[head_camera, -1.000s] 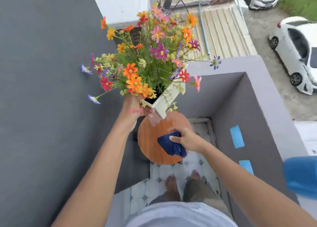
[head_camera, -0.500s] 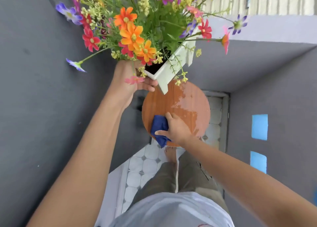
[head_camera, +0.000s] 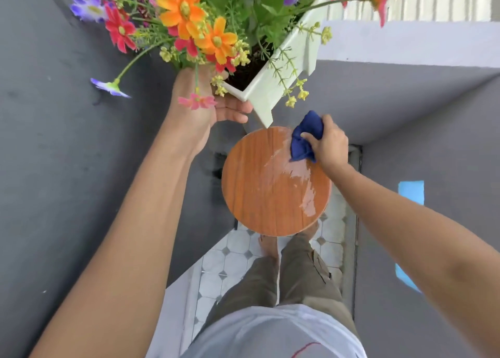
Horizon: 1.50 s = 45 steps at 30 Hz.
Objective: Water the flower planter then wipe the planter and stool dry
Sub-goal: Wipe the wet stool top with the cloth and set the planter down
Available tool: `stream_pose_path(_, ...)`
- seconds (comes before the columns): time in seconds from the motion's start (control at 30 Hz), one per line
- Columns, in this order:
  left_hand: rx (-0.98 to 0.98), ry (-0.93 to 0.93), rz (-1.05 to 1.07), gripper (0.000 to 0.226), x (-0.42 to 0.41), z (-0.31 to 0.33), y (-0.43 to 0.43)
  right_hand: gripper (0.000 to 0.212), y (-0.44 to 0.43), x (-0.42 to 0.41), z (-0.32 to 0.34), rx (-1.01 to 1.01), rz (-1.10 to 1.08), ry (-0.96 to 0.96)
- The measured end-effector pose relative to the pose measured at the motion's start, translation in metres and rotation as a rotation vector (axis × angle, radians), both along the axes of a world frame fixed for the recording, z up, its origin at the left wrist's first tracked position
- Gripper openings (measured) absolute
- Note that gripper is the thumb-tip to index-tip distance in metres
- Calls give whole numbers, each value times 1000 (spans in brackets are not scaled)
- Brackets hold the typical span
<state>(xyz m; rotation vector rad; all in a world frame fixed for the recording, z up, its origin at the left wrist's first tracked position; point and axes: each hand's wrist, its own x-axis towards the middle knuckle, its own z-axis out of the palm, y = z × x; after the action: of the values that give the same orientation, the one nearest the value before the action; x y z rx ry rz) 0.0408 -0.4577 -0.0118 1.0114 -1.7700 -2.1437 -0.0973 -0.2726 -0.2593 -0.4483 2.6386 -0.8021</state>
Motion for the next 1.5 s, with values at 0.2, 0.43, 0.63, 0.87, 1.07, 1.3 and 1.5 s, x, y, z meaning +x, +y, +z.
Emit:
stream_pose_path(0.2, -102, 10, -20, 19, -3, -8, -6, 30, -6, 22, 13, -113, -78, 32)
stream_pose_path(0.43, -73, -8, 17, 33, -5, -11, -6, 26, -17, 143, 19, -223, 548, -154)
stream_pose_path(0.63, -58, -3, 8, 21, -5, -17, -6, 49, -22, 103, -22, 25, 584, 47)
stream_pose_path(0.87, -40, -40, 62, 26, -5, -16, -6, 62, -29, 54, -2, 50, 347, 322)
stream_pose_path(1.07, -30, -44, 57, 26, -7, -17, -8, 99, -17, 80, -35, 176, 516, 282)
stream_pose_path(1.3, -63, -58, 0, 34, -6, -18, -6, 55, -54, 82, -40, 37, 406, 322)
stream_pose_path(1.5, -30, -44, -33, 31, -5, -27, -5, 57, -37, 164, -53, -181, 1275, 320)
